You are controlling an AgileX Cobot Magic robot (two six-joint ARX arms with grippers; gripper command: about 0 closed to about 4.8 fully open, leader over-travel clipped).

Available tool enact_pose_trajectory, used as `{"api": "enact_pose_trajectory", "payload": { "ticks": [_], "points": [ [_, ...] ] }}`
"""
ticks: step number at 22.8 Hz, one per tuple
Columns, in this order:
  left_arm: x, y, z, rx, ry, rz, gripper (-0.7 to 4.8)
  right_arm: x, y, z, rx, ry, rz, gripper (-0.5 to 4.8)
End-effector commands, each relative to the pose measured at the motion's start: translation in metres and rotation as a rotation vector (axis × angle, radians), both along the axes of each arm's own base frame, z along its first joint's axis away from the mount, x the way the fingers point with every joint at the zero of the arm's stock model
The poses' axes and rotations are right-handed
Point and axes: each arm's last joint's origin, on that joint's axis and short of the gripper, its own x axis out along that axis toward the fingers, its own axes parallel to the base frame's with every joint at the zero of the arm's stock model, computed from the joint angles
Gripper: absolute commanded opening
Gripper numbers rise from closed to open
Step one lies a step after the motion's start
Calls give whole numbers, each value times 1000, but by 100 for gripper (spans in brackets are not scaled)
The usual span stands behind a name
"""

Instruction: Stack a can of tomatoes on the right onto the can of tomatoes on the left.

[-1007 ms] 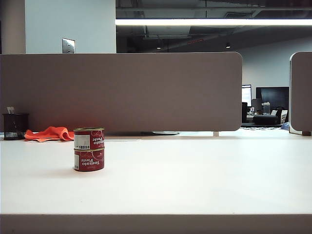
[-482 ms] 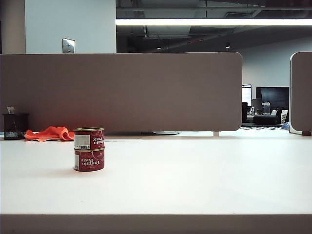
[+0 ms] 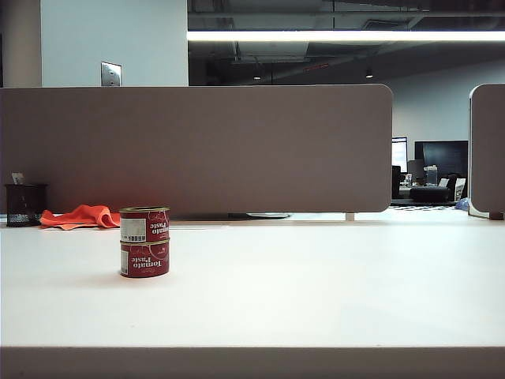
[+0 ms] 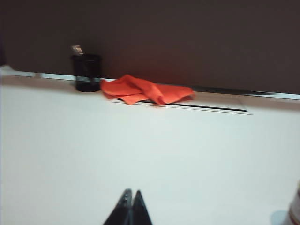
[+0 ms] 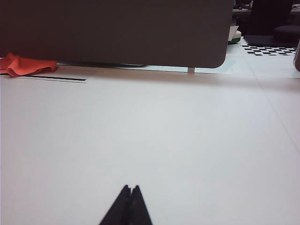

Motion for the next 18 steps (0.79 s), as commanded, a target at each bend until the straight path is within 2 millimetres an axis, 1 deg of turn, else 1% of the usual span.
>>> {"api": "enact_pose_trajectory", "payload": {
  "ticks": [1, 12, 18],
  "points": [
    [0, 2, 2, -1, -16, 21, -5, 0, 0, 1, 6, -16, -2, -6],
    [0, 3, 2, -1, -16, 24, -5, 0, 0, 1, 5, -16, -4, -6],
    [0, 3, 2, -1, -16, 24, -5, 4, -14, 1, 5, -17, -139, -6]
  ]
}}
